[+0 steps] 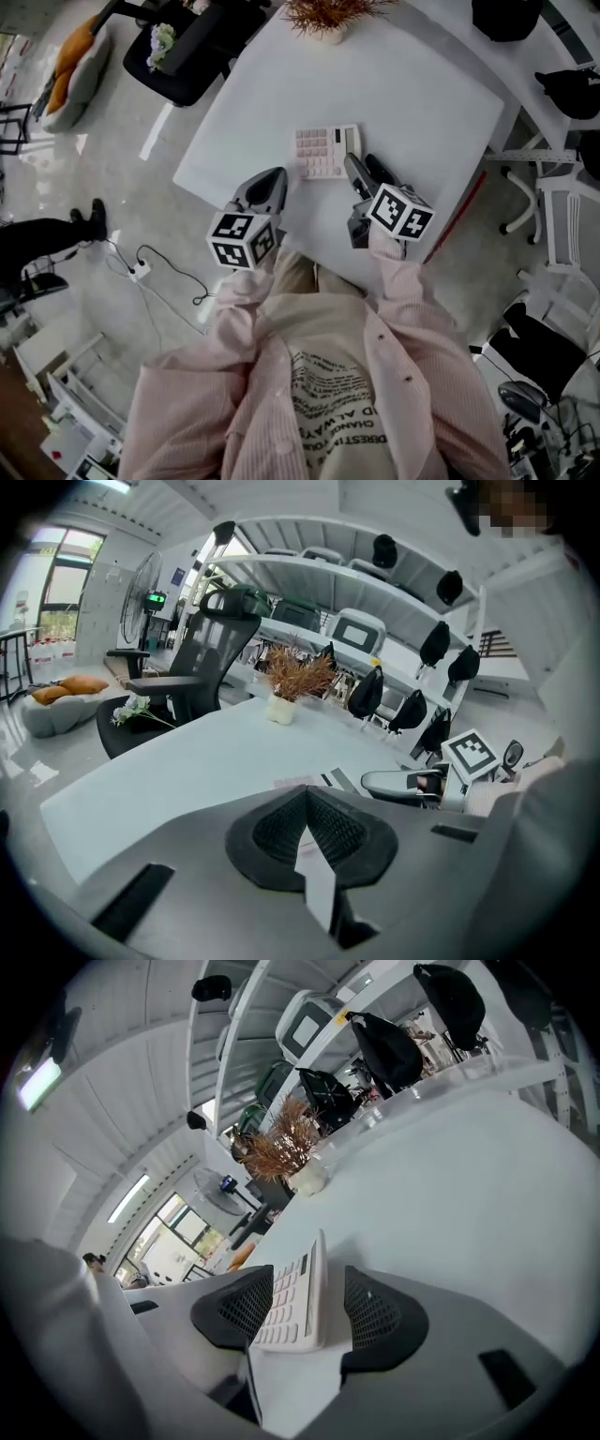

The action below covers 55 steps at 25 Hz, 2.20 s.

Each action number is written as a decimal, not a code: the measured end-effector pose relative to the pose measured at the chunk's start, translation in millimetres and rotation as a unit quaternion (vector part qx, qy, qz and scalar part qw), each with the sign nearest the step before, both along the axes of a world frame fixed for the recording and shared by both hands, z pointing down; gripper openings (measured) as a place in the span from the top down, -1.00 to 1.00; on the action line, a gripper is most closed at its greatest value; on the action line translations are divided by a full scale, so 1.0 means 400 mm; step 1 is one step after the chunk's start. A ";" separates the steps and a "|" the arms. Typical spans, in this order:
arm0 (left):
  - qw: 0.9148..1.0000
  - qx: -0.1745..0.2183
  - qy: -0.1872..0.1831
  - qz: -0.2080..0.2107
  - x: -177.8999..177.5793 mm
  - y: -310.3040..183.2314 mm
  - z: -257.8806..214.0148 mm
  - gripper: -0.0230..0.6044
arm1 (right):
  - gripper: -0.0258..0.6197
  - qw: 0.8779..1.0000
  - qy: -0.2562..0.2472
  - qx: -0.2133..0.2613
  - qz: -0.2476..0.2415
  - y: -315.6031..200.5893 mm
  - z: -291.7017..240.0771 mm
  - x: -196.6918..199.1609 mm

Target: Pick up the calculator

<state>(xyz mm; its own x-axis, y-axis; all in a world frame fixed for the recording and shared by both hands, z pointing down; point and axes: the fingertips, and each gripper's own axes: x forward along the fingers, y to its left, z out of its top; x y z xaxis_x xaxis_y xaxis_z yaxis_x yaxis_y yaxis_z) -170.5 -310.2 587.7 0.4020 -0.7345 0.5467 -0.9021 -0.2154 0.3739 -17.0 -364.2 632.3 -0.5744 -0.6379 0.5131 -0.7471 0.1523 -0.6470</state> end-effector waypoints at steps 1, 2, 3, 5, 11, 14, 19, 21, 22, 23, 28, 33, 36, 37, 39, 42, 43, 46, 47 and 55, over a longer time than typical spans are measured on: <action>1.000 -0.004 0.001 0.002 0.001 -0.001 0.009 0.92 | 0.24 1.000 0.002 -0.003 0.000 0.000 0.007 -0.003; 1.000 -0.007 0.002 0.004 0.001 -0.003 0.018 0.92 | 0.24 1.000 0.003 -0.005 0.000 0.000 0.013 -0.005; 1.000 -0.009 0.004 0.006 0.003 -0.007 0.027 0.92 | 0.24 1.000 0.005 -0.007 0.000 0.000 0.018 -0.008; 1.000 -0.014 0.007 0.010 0.003 -0.009 0.044 0.92 | 0.24 1.000 0.008 -0.014 -0.002 0.003 0.032 -0.014; 0.999 -0.021 0.016 0.018 0.006 -0.009 0.075 0.92 | 0.25 0.999 0.018 -0.029 -0.015 0.021 0.062 -0.030; 0.999 -0.023 0.017 0.021 0.005 -0.012 0.078 0.92 | 0.37 0.999 0.019 -0.036 -0.026 0.024 0.066 -0.040; 0.999 -0.022 0.017 0.023 -0.001 -0.019 0.078 0.92 | 0.58 0.998 0.023 -0.050 -0.038 0.030 0.077 -0.052; 0.999 -0.022 0.017 0.024 -0.002 -0.020 0.078 0.92 | 0.65 0.998 0.023 -0.055 -0.037 0.029 0.080 -0.048; 0.999 -0.022 0.016 0.025 -0.002 -0.020 0.079 0.92 | 0.66 0.997 0.021 -0.057 -0.037 0.028 0.080 -0.046; 0.999 -0.023 0.016 0.025 -0.002 -0.020 0.080 0.92 | 0.67 0.997 0.018 -0.058 -0.036 0.027 0.079 -0.046; 0.999 -0.022 0.015 0.027 0.000 -0.019 0.077 0.92 | 0.73 0.997 -0.021 -0.063 -0.025 0.021 0.069 -0.048; 0.999 -0.018 0.012 0.025 0.002 -0.020 0.066 0.92 | 0.75 0.997 -0.038 -0.060 -0.024 0.020 0.058 -0.046; 1.000 -0.014 0.011 0.024 0.003 -0.022 0.056 0.92 | 0.75 0.997 -0.051 -0.057 -0.016 0.014 0.046 -0.044; 1.000 -0.012 0.011 0.024 0.002 -0.023 0.051 0.92 | 0.75 0.997 -0.054 -0.056 -0.015 0.012 0.041 -0.043; 1.000 -0.010 0.011 0.023 0.003 -0.025 0.042 0.92 | 0.76 0.997 -0.059 -0.055 -0.015 0.008 0.032 -0.042; 1.000 -0.006 0.010 0.021 0.004 -0.025 0.032 0.92 | 0.76 0.996 -0.065 -0.055 -0.015 0.009 0.022 -0.038; 1.000 -0.004 0.010 0.021 0.003 -0.025 0.028 0.92 | 0.76 0.996 -0.070 -0.055 -0.013 0.009 0.018 -0.038; 1.000 0.001 0.008 0.021 -0.003 -0.026 0.011 0.92 | 0.76 0.995 -0.084 -0.052 -0.007 0.008 -0.002 -0.040; 1.000 0.003 0.008 0.021 -0.005 -0.026 0.005 0.92 | 0.76 0.995 -0.085 -0.051 -0.008 0.008 -0.009 -0.042; 0.999 0.025 0.010 0.021 -0.018 -0.018 -0.062 0.92 | 0.76 0.995 -0.098 -0.034 -0.008 0.019 -0.083 -0.033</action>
